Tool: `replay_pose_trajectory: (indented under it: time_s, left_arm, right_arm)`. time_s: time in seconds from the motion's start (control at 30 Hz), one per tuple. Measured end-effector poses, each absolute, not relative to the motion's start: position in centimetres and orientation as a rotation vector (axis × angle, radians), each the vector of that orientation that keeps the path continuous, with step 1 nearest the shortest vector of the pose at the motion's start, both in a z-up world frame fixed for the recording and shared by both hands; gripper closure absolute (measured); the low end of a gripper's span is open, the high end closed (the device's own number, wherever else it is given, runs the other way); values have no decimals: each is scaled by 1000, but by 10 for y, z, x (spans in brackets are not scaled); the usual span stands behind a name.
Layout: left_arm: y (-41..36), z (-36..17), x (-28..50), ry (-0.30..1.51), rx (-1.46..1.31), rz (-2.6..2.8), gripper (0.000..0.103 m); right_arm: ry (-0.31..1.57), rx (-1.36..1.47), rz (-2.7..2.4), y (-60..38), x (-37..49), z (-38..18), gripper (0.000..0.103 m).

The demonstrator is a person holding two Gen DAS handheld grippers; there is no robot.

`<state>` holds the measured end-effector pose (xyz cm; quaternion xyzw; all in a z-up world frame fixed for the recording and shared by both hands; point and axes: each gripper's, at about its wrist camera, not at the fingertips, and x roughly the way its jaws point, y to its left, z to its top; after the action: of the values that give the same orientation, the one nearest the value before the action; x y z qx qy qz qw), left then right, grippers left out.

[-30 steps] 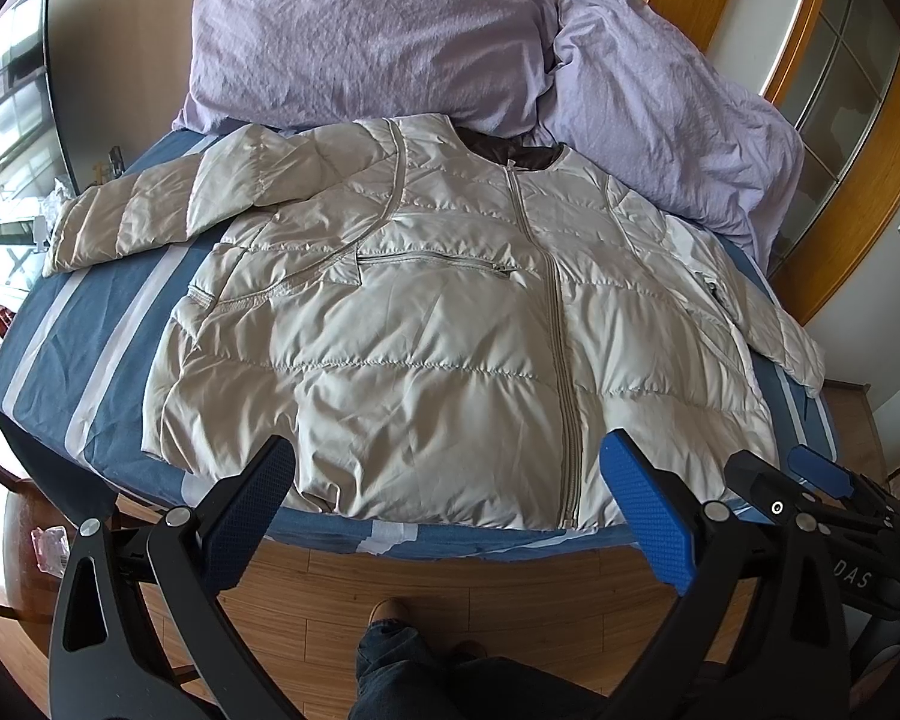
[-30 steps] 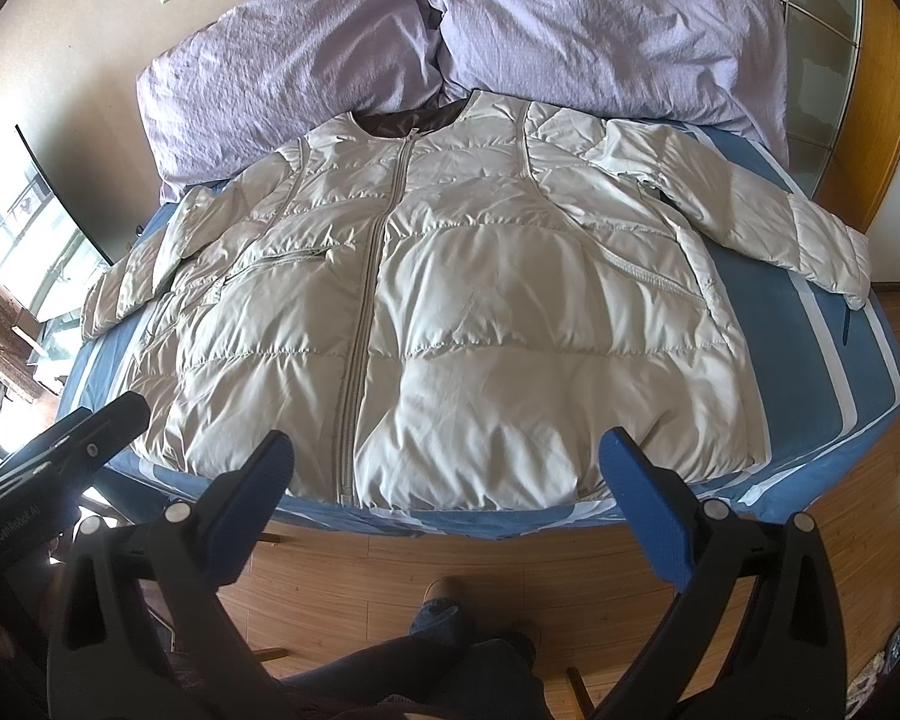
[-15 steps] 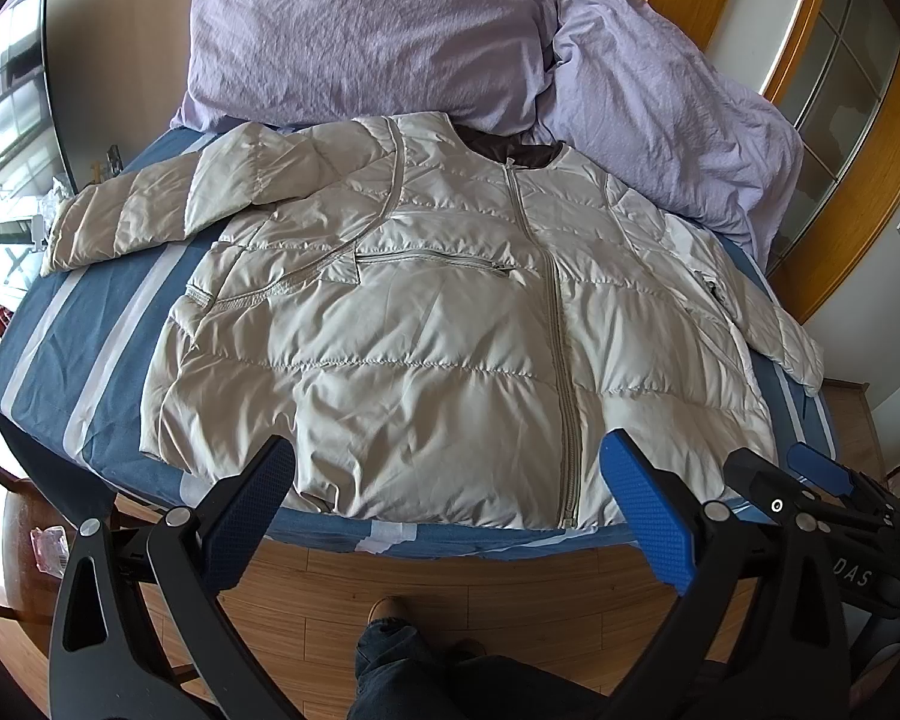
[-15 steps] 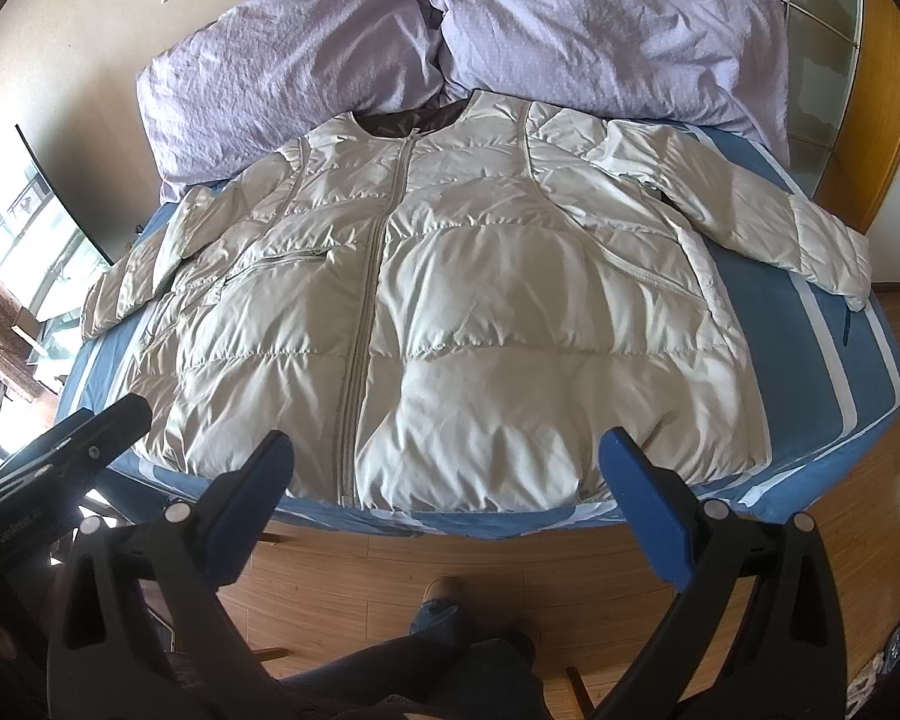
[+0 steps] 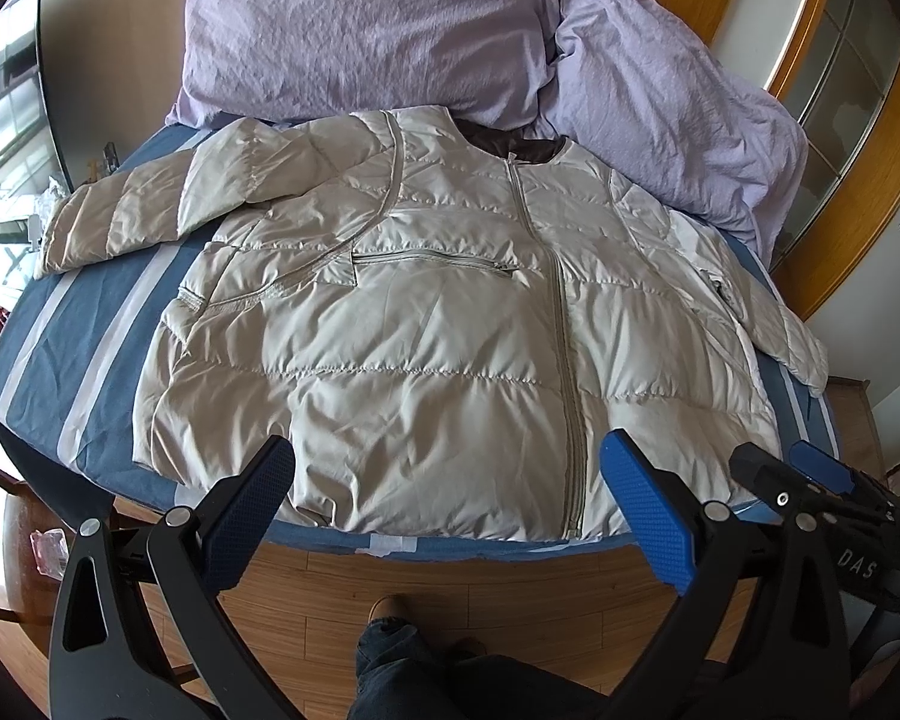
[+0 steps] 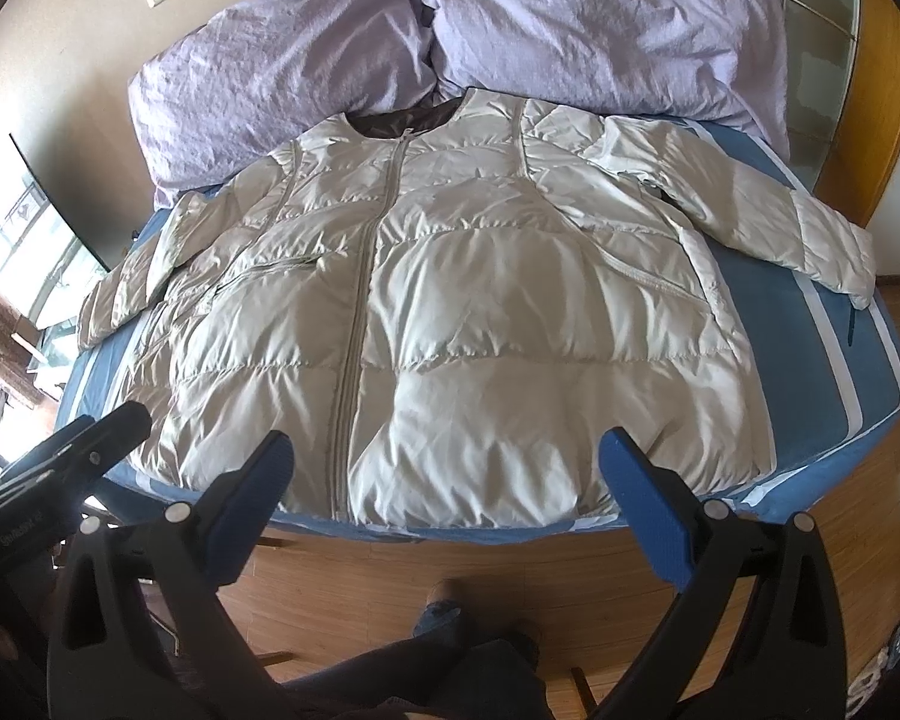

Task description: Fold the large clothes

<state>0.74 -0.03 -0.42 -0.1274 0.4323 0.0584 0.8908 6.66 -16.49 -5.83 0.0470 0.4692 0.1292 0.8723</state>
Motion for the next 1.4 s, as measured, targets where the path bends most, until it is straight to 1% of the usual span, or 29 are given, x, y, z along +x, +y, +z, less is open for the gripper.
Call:
replay_pose_trajectory:
  time_s: [0.37, 0.77, 1.03, 1.2, 1.33, 1.4]
  left_arm:
    - [9, -12, 32, 935, -245, 142, 1]
    - [31, -23, 72, 983, -206, 96, 1]
    - [23, -38, 105, 1026, -194, 66, 1]
    - [15, -40, 123, 1031, -179, 97, 1]
    - [13, -42, 136, 1037, -185, 126, 1]
    - [12, -43, 141, 1039, -181, 140, 1]
  right_arm:
    - [967, 179, 182, -193, 112, -62, 2]
    - [973, 308, -91, -267, 183, -71, 2]
    - [1001, 309, -299, -344, 215, -86, 2]
    - [1007, 347, -440, -419, 244, -101, 2]
    - [1024, 421, -543, -479, 268, -117, 8]
    - [1034, 470, -576, -499, 272, -126, 8]
